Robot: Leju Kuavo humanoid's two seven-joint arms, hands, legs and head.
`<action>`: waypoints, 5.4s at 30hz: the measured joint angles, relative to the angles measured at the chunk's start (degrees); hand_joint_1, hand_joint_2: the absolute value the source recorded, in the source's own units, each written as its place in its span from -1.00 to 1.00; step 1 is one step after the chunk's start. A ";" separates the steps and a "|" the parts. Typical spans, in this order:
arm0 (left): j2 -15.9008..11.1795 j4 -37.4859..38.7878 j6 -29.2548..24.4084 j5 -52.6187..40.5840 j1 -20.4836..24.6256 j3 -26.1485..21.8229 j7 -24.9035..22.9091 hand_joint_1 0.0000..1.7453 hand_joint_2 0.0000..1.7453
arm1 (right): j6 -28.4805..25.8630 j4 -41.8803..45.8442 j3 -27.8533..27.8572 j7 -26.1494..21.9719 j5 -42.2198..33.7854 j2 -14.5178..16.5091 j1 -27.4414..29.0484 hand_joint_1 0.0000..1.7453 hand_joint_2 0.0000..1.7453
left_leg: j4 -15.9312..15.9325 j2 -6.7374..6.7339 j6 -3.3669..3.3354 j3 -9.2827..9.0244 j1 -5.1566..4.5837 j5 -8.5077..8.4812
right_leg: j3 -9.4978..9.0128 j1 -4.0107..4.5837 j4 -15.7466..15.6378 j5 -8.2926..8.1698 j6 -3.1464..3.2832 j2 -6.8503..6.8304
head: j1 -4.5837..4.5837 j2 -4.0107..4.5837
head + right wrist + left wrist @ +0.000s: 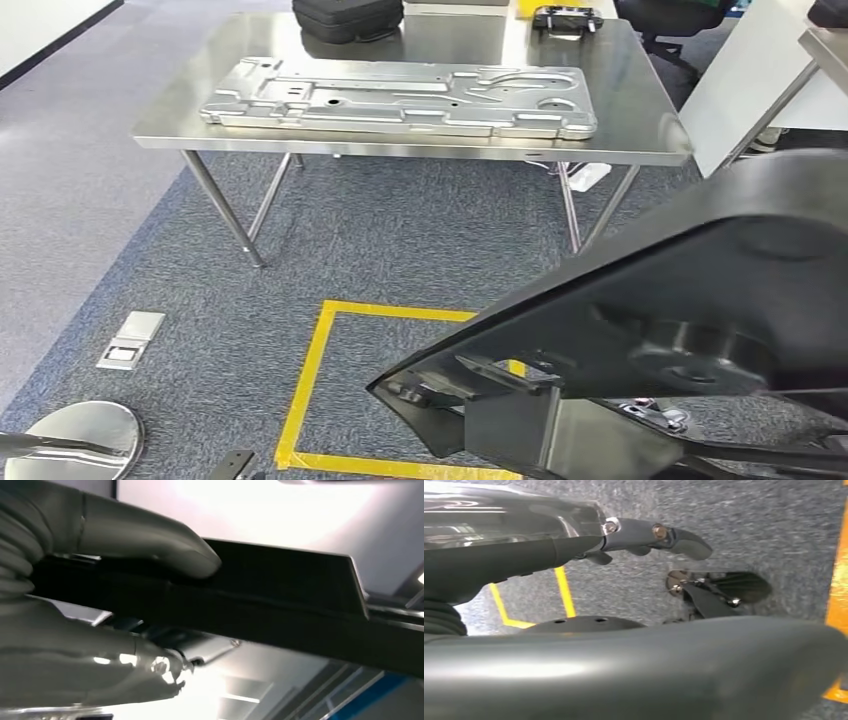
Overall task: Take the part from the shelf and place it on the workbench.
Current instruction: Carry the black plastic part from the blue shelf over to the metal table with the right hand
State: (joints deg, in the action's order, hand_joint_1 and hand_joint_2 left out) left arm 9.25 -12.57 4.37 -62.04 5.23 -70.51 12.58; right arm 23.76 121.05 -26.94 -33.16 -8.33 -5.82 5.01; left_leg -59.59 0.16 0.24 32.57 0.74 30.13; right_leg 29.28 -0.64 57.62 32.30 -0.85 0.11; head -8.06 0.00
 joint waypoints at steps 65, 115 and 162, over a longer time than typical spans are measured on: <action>-0.07 0.00 -0.07 1.32 -0.19 -0.37 -0.60 -1.00 1.00 | -2.86 -1.87 1.27 5.52 1.43 -1.54 -2.02 1.00 1.00 | 0.39 -0.04 -1.36 0.71 0.25 0.13 | -1.68 -0.10 0.84 2.99 -1.10 0.05 | 0.46 -0.01; 1.33 0.00 0.37 2.87 -0.05 -1.92 -1.39 -1.00 1.00 | -7.05 6.71 7.79 4.28 4.05 -10.44 3.76 1.00 1.00 | -12.94 -0.08 0.52 3.43 0.21 9.63 | 0.92 -0.19 -0.44 -0.64 1.18 -0.42 | 0.74 0.00; 1.66 0.00 -0.11 2.73 -0.01 -2.01 -1.40 -1.00 1.00 | -2.87 4.90 11.89 4.68 3.75 -8.64 3.01 1.00 1.00 | 0.14 -0.01 -1.99 -1.72 0.37 2.64 | 8.49 -0.39 16.59 6.90 -2.01 -0.01 | 0.96 0.00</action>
State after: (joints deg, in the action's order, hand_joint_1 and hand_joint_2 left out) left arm 10.90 -12.57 4.26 -59.31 5.23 -72.52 11.18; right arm 20.89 125.96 -15.05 -28.48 -4.58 -14.46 8.02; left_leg -59.45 0.15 -1.76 30.85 1.11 32.76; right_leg 37.76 -1.03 74.21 39.20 -2.86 0.10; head -7.10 0.00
